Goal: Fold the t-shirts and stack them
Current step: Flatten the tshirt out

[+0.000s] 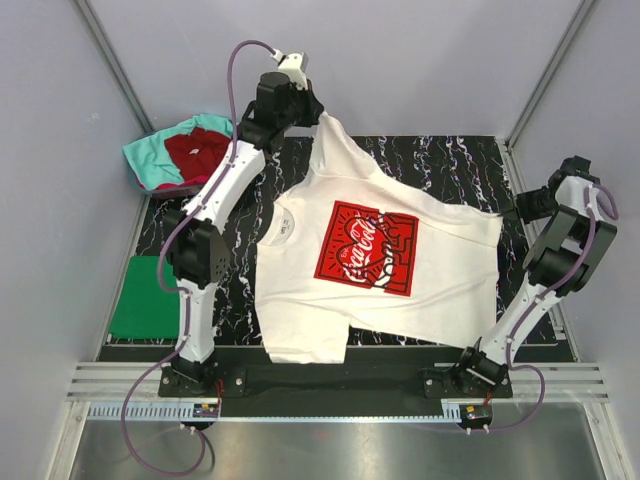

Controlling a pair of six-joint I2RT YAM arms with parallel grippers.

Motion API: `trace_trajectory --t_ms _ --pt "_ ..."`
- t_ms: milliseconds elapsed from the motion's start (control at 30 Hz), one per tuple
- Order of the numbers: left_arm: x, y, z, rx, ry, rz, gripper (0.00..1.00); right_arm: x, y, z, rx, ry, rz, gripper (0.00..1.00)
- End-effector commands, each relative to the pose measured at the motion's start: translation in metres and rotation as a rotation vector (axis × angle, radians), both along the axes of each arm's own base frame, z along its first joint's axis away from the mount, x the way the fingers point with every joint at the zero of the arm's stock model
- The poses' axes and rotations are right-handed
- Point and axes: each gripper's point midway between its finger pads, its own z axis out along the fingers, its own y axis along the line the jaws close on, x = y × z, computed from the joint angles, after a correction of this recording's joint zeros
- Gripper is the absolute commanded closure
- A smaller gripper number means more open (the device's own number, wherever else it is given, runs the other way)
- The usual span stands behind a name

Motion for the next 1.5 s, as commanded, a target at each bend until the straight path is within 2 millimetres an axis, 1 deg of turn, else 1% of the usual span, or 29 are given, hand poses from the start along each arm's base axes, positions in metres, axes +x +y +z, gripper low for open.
trace_trajectory --t_ms 0,33,67,100,133,167,233,300,333,367,433,500,567,600,633,667,700,733,767,800,833,867,900,967,1067,1167,1300,1367,1467 --pt "0.024 0.001 0.051 -0.055 -0.229 0.017 1.00 0.051 -0.017 0.019 -0.013 -0.171 0.009 1.00" --pt "0.031 0.000 0.043 -0.049 -0.231 0.021 1.00 0.056 -0.020 0.011 -0.013 -0.167 0.012 1.00" --pt "0.035 0.000 0.045 -0.052 -0.247 0.024 1.00 0.062 -0.022 0.012 -0.021 -0.184 0.019 1.00" --pt "0.043 -0.002 0.034 -0.046 -0.246 0.028 1.00 0.071 -0.027 0.018 -0.038 -0.220 0.024 1.00" --pt "0.047 -0.004 0.031 -0.034 -0.253 0.025 1.00 0.076 -0.029 0.014 -0.037 -0.228 0.026 1.00" --pt "0.051 -0.004 0.039 -0.037 -0.277 0.029 1.00 0.081 -0.032 0.015 -0.043 -0.243 0.030 1.00" --pt "0.064 -0.004 0.019 -0.013 -0.264 0.045 1.00 0.095 -0.036 0.022 -0.063 -0.304 0.045 1.00" --pt "0.073 -0.003 0.005 -0.007 -0.257 0.065 1.00 0.106 -0.041 0.029 -0.095 -0.354 0.057 1.00" --pt "0.076 0.000 0.008 -0.020 -0.279 0.077 1.00 0.111 -0.041 0.030 -0.108 -0.371 0.067 1.00" --pt "0.079 0.004 -0.007 -0.013 -0.263 0.095 1.00 0.119 -0.045 0.034 -0.132 -0.408 0.071 1.00" --pt "0.085 0.006 -0.011 -0.026 -0.281 0.115 1.00 0.129 -0.046 0.036 -0.140 -0.449 0.084 1.00" --pt "0.094 0.013 -0.016 -0.031 -0.292 0.145 1.00 0.142 -0.049 0.043 -0.169 -0.515 0.093 1.00" --pt "0.101 0.018 -0.018 -0.042 -0.304 0.169 1.00 0.152 -0.050 0.039 -0.174 -0.539 0.096 1.00" --pt "0.108 0.023 -0.026 -0.041 -0.305 0.203 1.00 0.161 -0.049 0.046 -0.190 -0.570 0.109 1.00" --pt "0.111 0.024 -0.021 -0.047 -0.322 0.214 1.00 0.166 -0.048 0.038 -0.185 -0.569 0.115 1.00" --pt "0.115 0.029 -0.021 -0.045 -0.330 0.239 1.00 0.174 -0.048 0.045 -0.199 -0.600 0.126 1.00" --pt "0.121 0.029 -0.032 -0.042 -0.328 0.248 1.00 0.179 -0.044 0.044 -0.199 -0.607 0.136 1.00" --pt "0.124 0.031 -0.031 -0.048 -0.338 0.258 1.00 0.183 -0.043 0.038 -0.203 -0.606 0.137 1.00" --pt "0.127 0.034 -0.025 -0.057 -0.360 0.268 1.00 0.189 -0.045 0.045 -0.217 -0.627 0.137 1.00" --pt "0.132 0.036 -0.029 -0.063 -0.375 0.282 1.00 0.192 -0.046 0.044 -0.217 -0.630 0.132 1.00" --pt "0.135 0.038 -0.024 -0.072 -0.396 0.289 1.00 0.195 -0.045 0.038 -0.213 -0.624 0.132 1.00" --pt "0.137 0.040 -0.023 -0.079 -0.408 0.296 1.00 0.199 -0.047 0.045 -0.214 -0.636 0.124 1.00" --pt "0.140 0.040 -0.025 -0.087 -0.421 0.300 1.00 0.202 -0.045 0.038 -0.203 -0.627 0.123 1.00" --pt "0.143 0.046 -0.023 -0.103 -0.431 0.317 1.00 0.206 -0.045 0.043 -0.196 -0.640 0.123 1.00" --pt "0.147 0.056 -0.029 -0.110 -0.420 0.342 1.00 0.208 -0.041 0.040 -0.192 -0.635 0.142 1.00" --pt "0.148 0.068 -0.024 -0.094 -0.416 0.361 1.00 0.206 -0.032 0.037 -0.184 -0.637 0.179 1.00" --pt "0.148 0.082 -0.008 -0.115 -0.434 0.385 1.00 0.204 -0.027 0.035 -0.192 -0.625 0.204 1.00" --pt "0.149 0.086 -0.007 -0.121 -0.432 0.386 1.00 0.203 -0.026 0.033 -0.184 -0.614 0.197 1.00" --pt "0.146 0.082 -0.010 -0.131 -0.415 0.349 1.00 0.200 -0.026 0.033 -0.172 -0.592 0.188 1.00"
